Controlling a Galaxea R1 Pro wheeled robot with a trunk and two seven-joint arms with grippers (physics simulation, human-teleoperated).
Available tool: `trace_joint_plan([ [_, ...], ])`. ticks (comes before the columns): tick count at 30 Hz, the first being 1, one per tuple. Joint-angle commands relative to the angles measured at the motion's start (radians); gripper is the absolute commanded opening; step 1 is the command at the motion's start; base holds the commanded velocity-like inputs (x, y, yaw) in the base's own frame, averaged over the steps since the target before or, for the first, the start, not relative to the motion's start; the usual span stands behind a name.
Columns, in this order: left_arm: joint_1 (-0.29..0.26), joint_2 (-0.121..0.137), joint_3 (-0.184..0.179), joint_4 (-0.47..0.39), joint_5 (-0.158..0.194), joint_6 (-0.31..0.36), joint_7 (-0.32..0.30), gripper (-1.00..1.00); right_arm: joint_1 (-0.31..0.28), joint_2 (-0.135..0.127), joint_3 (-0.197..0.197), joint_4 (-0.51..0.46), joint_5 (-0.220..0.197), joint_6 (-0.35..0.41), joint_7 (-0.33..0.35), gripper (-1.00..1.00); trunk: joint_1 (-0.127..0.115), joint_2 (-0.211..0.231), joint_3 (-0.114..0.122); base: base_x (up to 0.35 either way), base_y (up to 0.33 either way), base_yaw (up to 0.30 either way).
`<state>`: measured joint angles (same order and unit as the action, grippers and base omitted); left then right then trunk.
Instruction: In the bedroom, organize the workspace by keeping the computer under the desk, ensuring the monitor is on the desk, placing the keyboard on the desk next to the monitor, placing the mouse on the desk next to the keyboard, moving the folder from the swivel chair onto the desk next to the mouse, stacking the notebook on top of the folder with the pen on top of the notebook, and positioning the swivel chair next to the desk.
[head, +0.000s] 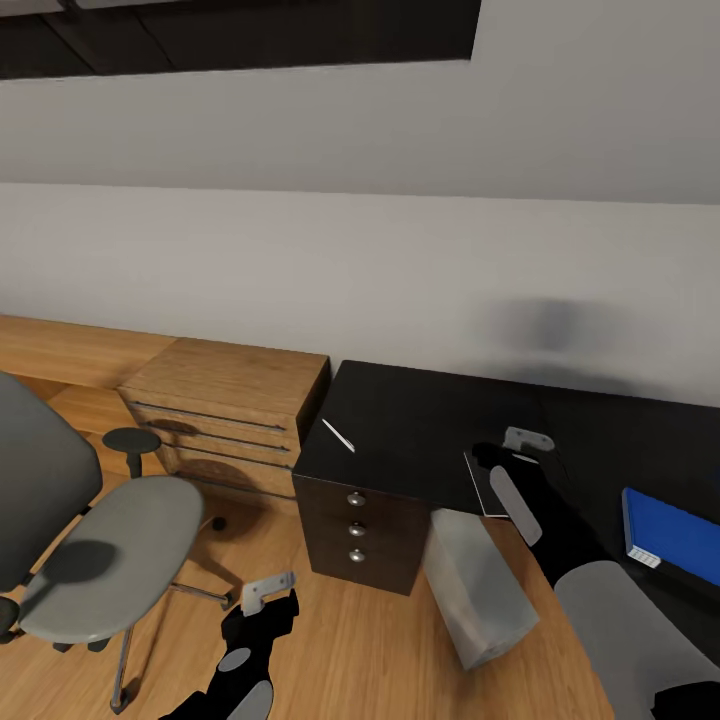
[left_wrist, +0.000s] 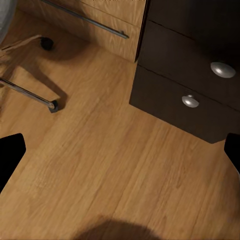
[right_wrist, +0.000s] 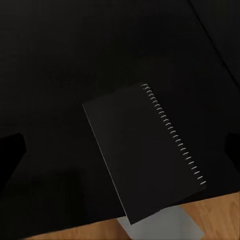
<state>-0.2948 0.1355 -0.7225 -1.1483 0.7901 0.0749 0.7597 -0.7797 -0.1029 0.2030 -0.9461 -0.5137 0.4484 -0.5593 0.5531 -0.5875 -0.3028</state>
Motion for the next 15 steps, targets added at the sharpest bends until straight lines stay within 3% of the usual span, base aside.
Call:
trace_joint_plan([
  [1,-0.001,0.001,-0.003,-0.002,0.002,0.005,0.007,1.0,-0.001,-0.001,0.009,-0.002,-0.007,0.003,-0.009,1.0,0.0,-0.002,-0.002,0.0,0.0,0.0],
  [3,-0.001,0.001,-0.003,-0.002,0.002,0.005,0.007,1.0,-0.001,-0.001,0.017,-0.003,-0.007,0.002,-0.01,1.0,0.0,-0.002,-0.002,0.011,0.0,0.0],
  [15,-0.001,0.001,-0.003,0.007,0.002,0.006,0.006,1.0,-0.001,-0.003,0.026,-0.002,-0.005,0.001,-0.008,1.0,0.0,-0.002,-0.002,0.294,0.0,0.0],
])
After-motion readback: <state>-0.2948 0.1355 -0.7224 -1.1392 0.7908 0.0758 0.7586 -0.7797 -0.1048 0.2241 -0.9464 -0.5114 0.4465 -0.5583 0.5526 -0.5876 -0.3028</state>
